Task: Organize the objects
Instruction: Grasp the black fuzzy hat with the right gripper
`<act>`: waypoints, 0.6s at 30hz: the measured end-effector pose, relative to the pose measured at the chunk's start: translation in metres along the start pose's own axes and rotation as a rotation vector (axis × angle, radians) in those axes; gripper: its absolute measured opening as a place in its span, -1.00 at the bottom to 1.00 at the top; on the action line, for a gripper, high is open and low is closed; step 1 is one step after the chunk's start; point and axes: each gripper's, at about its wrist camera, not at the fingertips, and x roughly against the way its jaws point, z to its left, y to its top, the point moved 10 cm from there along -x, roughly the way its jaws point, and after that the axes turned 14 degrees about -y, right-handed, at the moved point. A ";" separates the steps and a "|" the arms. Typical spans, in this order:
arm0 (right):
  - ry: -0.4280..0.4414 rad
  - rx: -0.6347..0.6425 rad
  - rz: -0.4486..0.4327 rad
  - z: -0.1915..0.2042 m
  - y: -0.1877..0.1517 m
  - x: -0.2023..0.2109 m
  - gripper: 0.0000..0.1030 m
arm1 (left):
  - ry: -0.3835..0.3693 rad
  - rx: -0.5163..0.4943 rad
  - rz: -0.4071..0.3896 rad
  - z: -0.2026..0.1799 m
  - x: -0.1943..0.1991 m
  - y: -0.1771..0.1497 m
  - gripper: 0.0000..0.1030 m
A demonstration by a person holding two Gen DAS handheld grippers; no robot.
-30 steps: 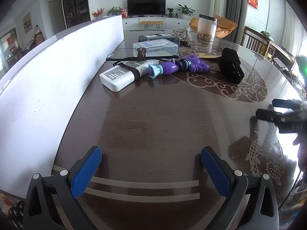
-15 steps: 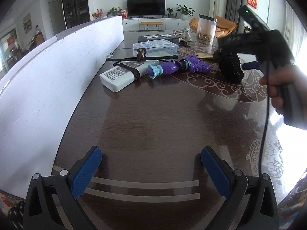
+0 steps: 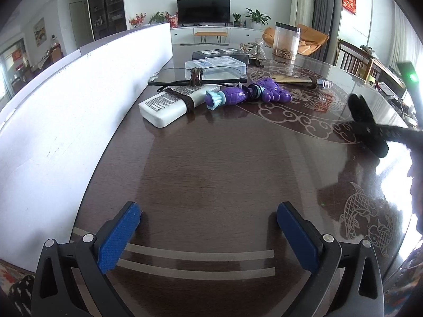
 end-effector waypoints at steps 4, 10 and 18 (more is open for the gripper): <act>0.015 0.003 -0.039 -0.006 -0.016 0.009 0.73 | -0.004 -0.001 0.002 0.001 0.000 0.000 1.00; 0.035 0.005 -0.044 -0.001 -0.020 0.009 0.82 | -0.038 0.011 0.045 -0.003 -0.010 0.012 1.00; 0.029 0.036 -0.035 0.006 -0.019 0.005 0.91 | -0.048 -0.193 0.002 -0.030 -0.046 0.100 1.00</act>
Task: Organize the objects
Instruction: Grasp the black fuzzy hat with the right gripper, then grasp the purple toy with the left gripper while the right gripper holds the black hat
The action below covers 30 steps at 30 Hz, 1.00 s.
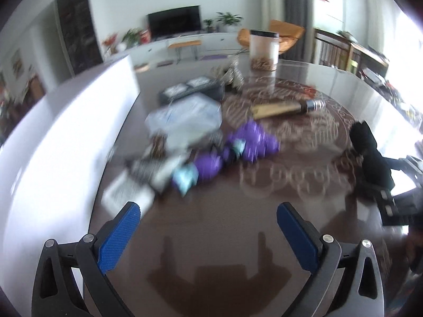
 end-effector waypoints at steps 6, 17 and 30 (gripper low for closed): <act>0.015 -0.013 -0.003 -0.001 0.000 0.001 0.91 | -0.099 -0.013 0.076 -0.017 -0.047 0.023 1.00; 0.063 -0.074 -0.017 -0.009 0.005 0.003 0.91 | -0.319 -0.081 0.125 -0.059 -0.019 0.015 1.00; 0.065 -0.099 -0.029 -0.014 0.006 0.004 0.91 | -0.277 -0.105 0.192 -0.072 -0.037 -0.011 0.38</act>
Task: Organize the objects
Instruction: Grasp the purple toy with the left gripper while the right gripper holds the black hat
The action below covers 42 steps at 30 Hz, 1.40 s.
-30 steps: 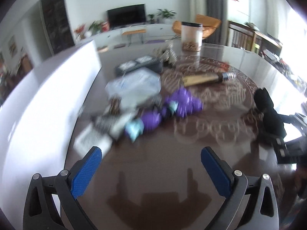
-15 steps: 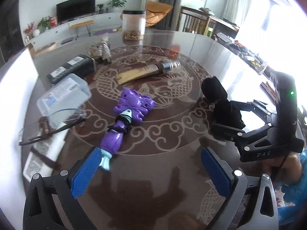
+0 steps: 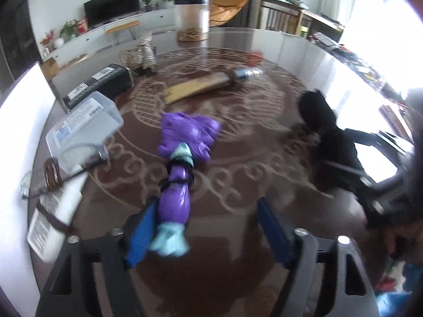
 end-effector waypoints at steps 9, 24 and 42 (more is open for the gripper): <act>0.000 -0.006 -0.002 -0.001 0.001 0.001 0.91 | 0.107 0.115 -0.004 0.022 -0.009 0.019 0.39; 0.065 -0.029 0.007 0.000 0.002 0.001 0.91 | 0.142 0.251 -0.216 0.017 0.062 -0.044 -0.62; 0.019 0.008 0.219 -0.007 0.007 -0.017 0.91 | 0.161 0.291 -0.220 0.027 0.072 -0.073 -0.67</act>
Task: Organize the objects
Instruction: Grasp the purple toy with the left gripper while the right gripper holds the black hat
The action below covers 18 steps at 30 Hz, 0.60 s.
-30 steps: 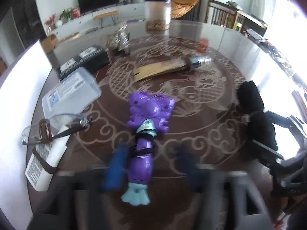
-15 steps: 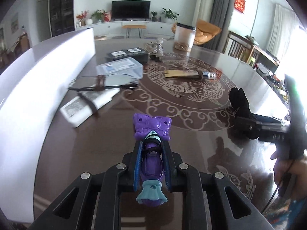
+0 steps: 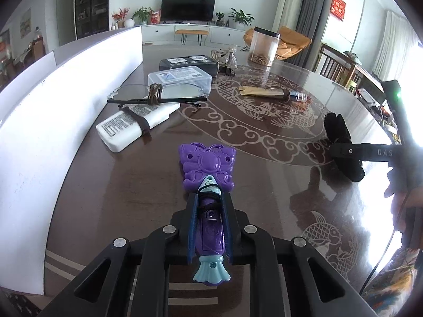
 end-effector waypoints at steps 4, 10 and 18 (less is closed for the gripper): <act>-0.004 0.003 0.007 0.000 -0.001 0.002 0.91 | 0.000 -0.020 0.054 -0.001 -0.007 -0.003 -0.54; -0.011 0.100 0.051 0.010 -0.002 0.005 0.91 | 0.065 -0.142 0.137 -0.006 -0.013 -0.006 -0.41; -0.027 0.240 0.058 0.024 -0.004 0.020 -0.41 | -0.035 -0.042 0.044 -0.007 -0.004 -0.001 -0.63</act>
